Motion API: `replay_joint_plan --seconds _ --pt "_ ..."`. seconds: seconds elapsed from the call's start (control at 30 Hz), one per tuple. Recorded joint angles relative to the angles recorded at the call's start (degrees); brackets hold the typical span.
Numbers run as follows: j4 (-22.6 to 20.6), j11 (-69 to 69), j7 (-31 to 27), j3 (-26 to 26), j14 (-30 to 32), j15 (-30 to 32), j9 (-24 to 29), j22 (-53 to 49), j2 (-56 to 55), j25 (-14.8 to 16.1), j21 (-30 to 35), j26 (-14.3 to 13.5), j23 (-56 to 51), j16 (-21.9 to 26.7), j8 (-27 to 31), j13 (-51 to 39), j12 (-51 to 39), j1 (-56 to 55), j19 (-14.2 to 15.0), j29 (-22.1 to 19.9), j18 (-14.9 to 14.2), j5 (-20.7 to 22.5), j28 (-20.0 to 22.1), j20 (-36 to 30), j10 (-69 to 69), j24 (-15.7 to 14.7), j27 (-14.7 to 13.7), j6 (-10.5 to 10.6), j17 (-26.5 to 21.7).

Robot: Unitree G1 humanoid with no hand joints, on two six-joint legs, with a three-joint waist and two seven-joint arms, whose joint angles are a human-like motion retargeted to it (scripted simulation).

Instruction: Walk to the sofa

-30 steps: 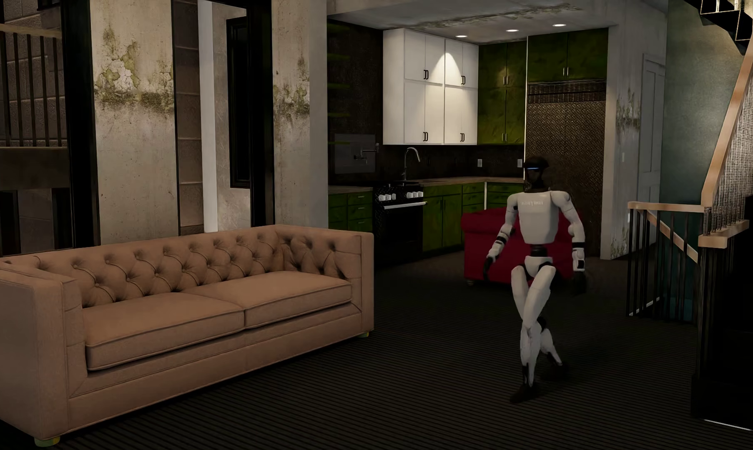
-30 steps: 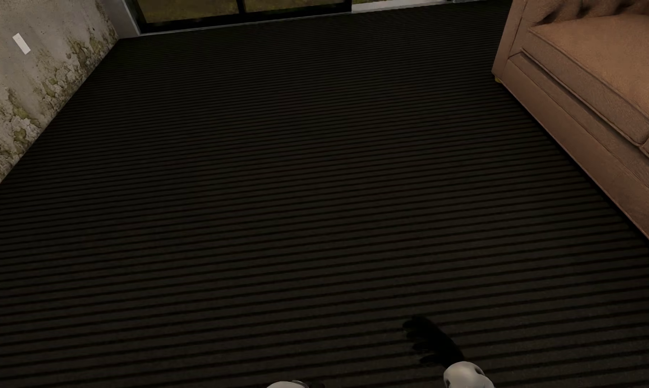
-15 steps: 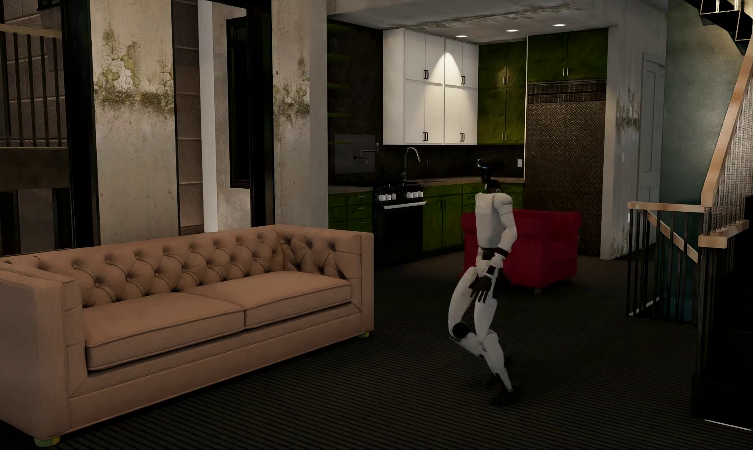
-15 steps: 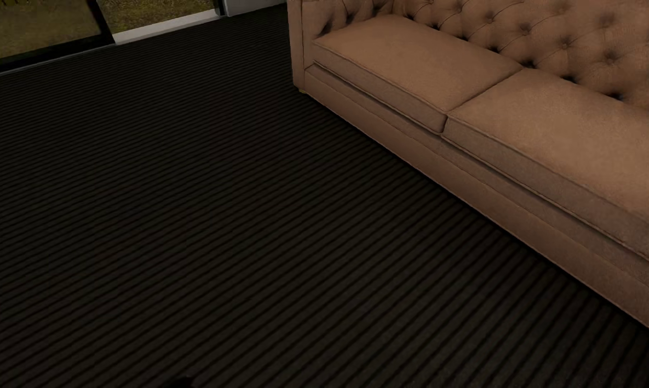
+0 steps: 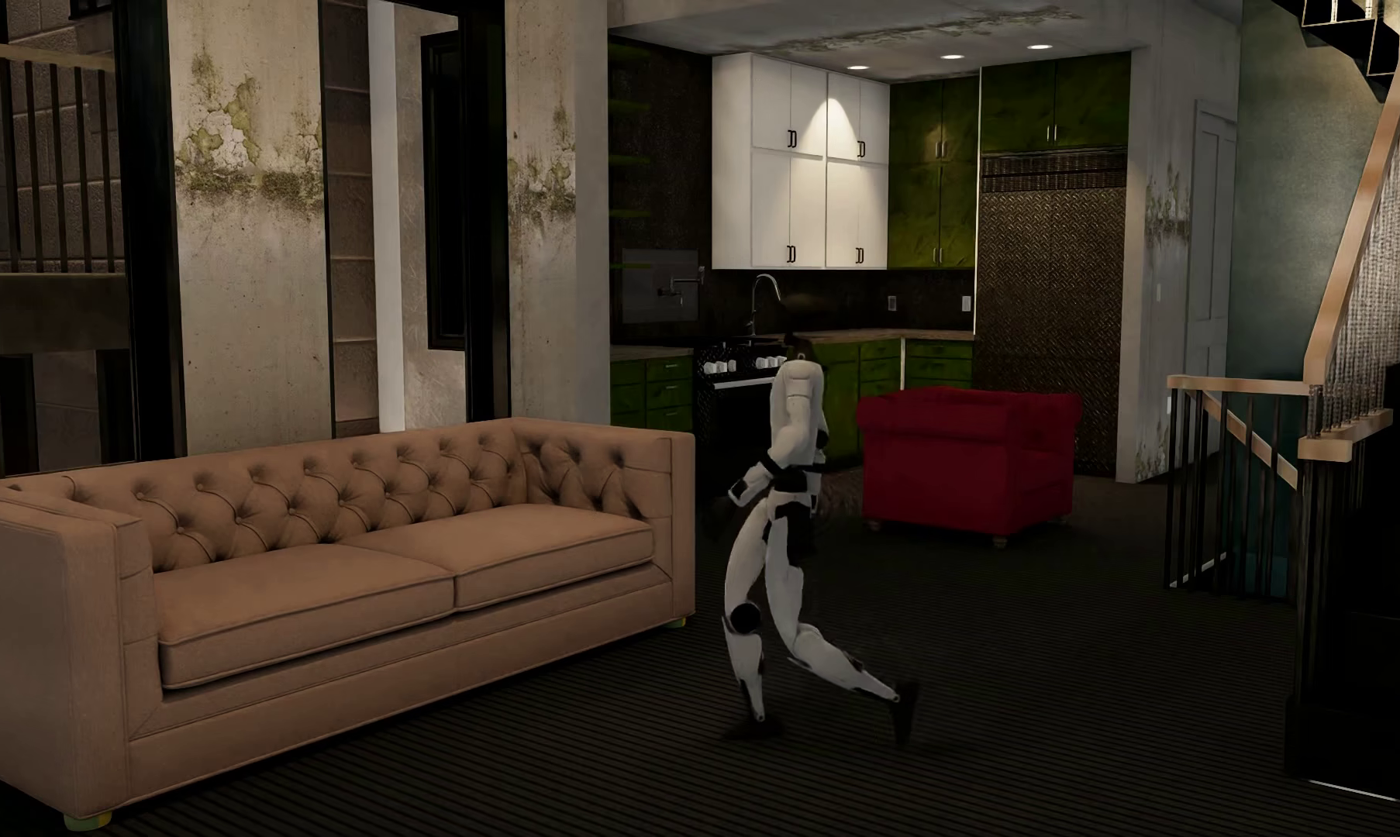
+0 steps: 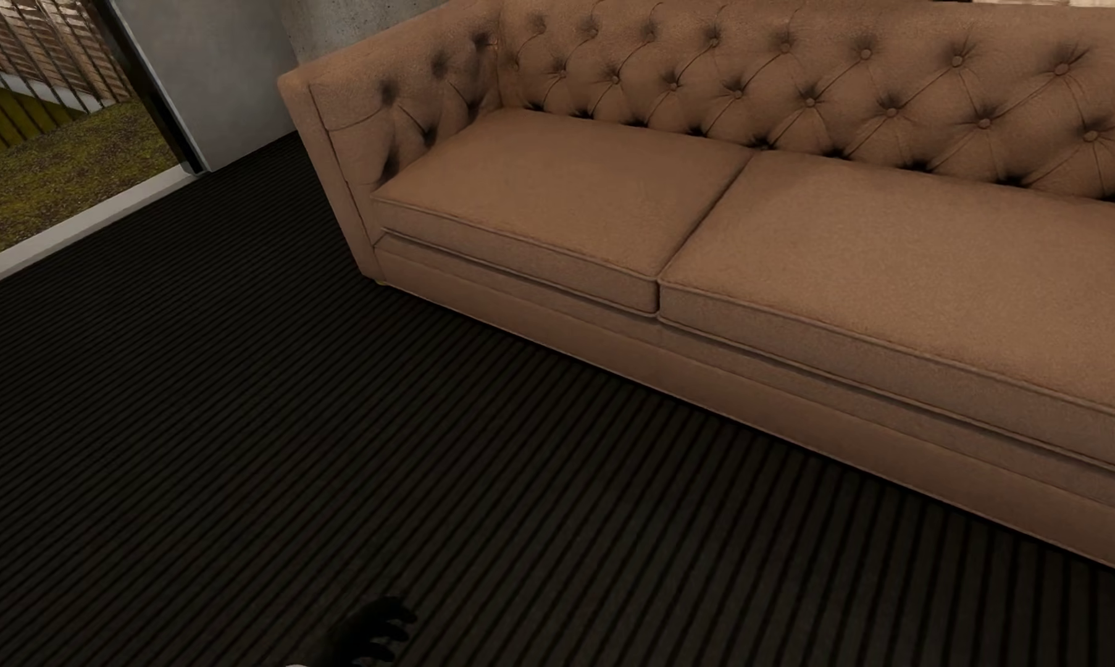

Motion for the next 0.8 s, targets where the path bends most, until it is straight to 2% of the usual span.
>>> replay_joint_plan --seconds 0.03,0.07,0.1,0.17,0.27,0.33,0.4,0.47,0.53,0.57,0.6,0.67,0.73,0.8 --pt "1.4 -0.4 0.0 0.7 2.5 -3.5 0.5 2.5 3.0 0.0 -1.7 0.0 -2.4 0.4 0.0 -0.6 0.7 -5.2 0.0 0.0 0.0 1.0 0.0 -5.1 7.8 0.0 0.0 0.8 -0.5" --pt "2.1 -0.9 0.0 2.4 0.8 -5.8 0.9 5.1 5.5 0.0 -2.9 0.0 -4.6 0.5 0.0 -1.7 1.4 -10.3 0.0 0.0 0.0 2.0 0.0 -9.3 15.1 0.0 0.0 1.3 -1.2" --pt "2.2 -1.6 0.0 4.9 -3.4 -7.2 1.5 8.1 8.1 0.0 -3.6 0.0 -6.4 0.3 0.0 -3.3 2.5 -14.9 0.0 0.0 0.0 2.9 0.0 -11.7 20.5 0.0 0.0 1.4 -1.9" --pt "1.2 -3.4 0.0 10.5 -10.8 -10.0 2.9 15.4 14.2 0.0 -4.0 0.0 -8.9 -0.4 0.0 -7.2 5.7 -21.7 0.0 0.0 0.0 3.7 0.0 -11.8 22.3 0.0 0.0 0.7 -3.3" --pt "-0.9 -4.3 0.0 19.5 -13.2 -12.7 3.7 22.2 19.8 0.0 -8.7 0.0 -11.6 0.3 0.0 -12.1 10.9 -27.5 0.0 0.0 0.0 1.8 0.0 -9.8 5.0 0.0 0.0 -1.5 -3.6" --pt "-0.7 -4.3 0.0 23.9 -9.6 -14.3 3.7 22.2 22.0 0.0 -12.1 0.0 -14.7 1.1 0.0 -14.0 13.9 -28.5 0.0 0.0 0.0 0.4 0.0 -9.9 -10.6 0.0 0.0 -1.8 -3.9" --pt "0.1 -5.0 0.0 25.2 -3.5 -16.6 3.6 21.7 25.1 0.0 -13.5 0.0 -19.0 0.9 0.0 -14.5 16.4 -27.9 0.0 0.0 0.0 -0.6 0.0 -9.0 -23.5 0.0 0.0 -0.8 -5.1" --pt "0.0 -5.6 0.0 24.9 -0.9 -18.6 3.5 21.7 28.3 0.0 -14.3 0.0 -22.5 0.4 0.0 -13.5 17.4 -26.7 0.0 0.0 0.0 -1.6 0.0 -8.4 -30.7 0.0 0.0 0.0 -5.7" --pt "-0.6 -5.4 0.0 24.2 -3.6 -20.2 3.0 21.1 30.4 0.0 -14.5 0.0 -23.1 0.4 0.0 -11.6 16.8 -26.6 0.0 0.0 0.0 -2.8 0.0 -8.4 -31.3 0.0 0.0 0.2 -5.3" --pt "-0.9 -5.2 0.0 24.1 -4.7 -20.6 2.3 20.8 30.9 0.0 -13.8 0.0 -21.8 0.6 0.0 -10.3 16.0 -26.8 0.0 0.0 0.0 -3.6 0.0 -8.2 -30.5 0.0 0.0 0.2 -5.0" --pt "-1.3 -4.9 0.0 24.0 -2.6 -20.6 1.5 20.7 31.4 0.0 -12.3 0.0 -19.1 0.7 0.0 -9.1 15.1 -27.0 0.0 0.0 0.0 -4.5 0.0 -7.7 -29.7 0.0 0.0 0.0 -4.6" --pt "-2.7 -4.0 0.0 22.8 0.0 -18.6 0.4 20.6 32.4 0.0 -7.3 0.0 -8.7 1.1 0.0 -7.7 12.4 -27.2 0.0 0.0 0.0 -7.1 0.0 -6.9 -26.9 0.0 0.0 -1.5 -3.0" --pt "-4.5 -0.7 0.0 21.2 -3.2 -14.0 0.4 20.2 32.5 0.0 -0.1 0.0 4.2 1.9 0.0 -6.8 8.4 -25.1 0.0 0.0 0.0 -9.8 0.0 -6.5 -24.3 0.0 0.0 -3.7 -0.7" --pt "-5.8 8.0 0.0 20.9 -6.9 -8.7 1.0 17.1 28.0 0.0 9.6 0.0 7.7 2.8 0.0 -4.4 4.8 -21.2 0.0 0.0 0.0 -12.5 0.0 -3.5 -24.3 0.0 0.0 -5.4 -0.1"
